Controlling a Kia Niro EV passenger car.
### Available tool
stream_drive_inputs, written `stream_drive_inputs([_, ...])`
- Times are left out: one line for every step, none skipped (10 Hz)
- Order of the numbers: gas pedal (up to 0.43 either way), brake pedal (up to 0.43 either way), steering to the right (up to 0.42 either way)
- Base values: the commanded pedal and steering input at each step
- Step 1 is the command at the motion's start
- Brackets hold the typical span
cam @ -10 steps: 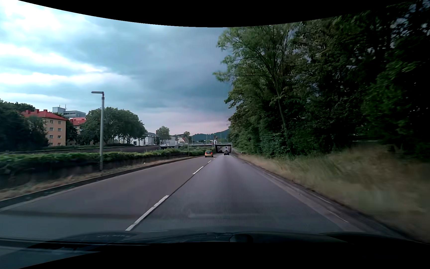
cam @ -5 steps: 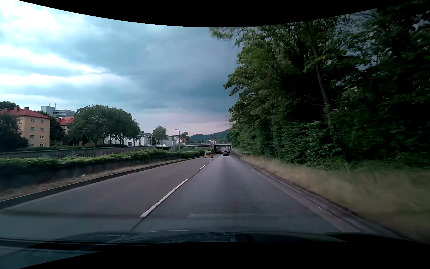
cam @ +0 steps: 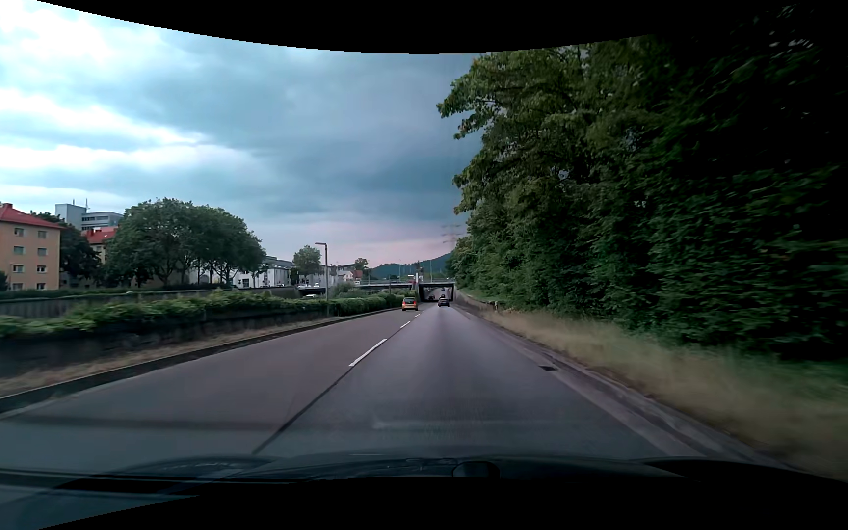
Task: Follow the waypoints while adhering to traffic rules and regulations
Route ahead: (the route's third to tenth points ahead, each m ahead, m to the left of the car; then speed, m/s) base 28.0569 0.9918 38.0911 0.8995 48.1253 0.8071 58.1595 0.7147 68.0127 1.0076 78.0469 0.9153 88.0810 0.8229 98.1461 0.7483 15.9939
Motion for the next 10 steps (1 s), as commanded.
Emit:
stream_drive_inputs([0.067, 0.0, 0.001])
stream_drive_inputs([0.067, 0.0, 0.0])
stream_drive_inputs([0.067, 0.0, 0.0])
stream_drive_inputs([0.067, 0.0, 0.0])
stream_drive_inputs([0.067, 0.0, -0.001])
stream_drive_inputs([0.067, 0.0, -0.001])
stream_drive_inputs([0.067, 0.0, -0.001])
stream_drive_inputs([0.067, 0.0, -0.001])
stream_drive_inputs([0.067, 0.0, -0.001])
stream_drive_inputs([0.067, 0.0, -0.001])
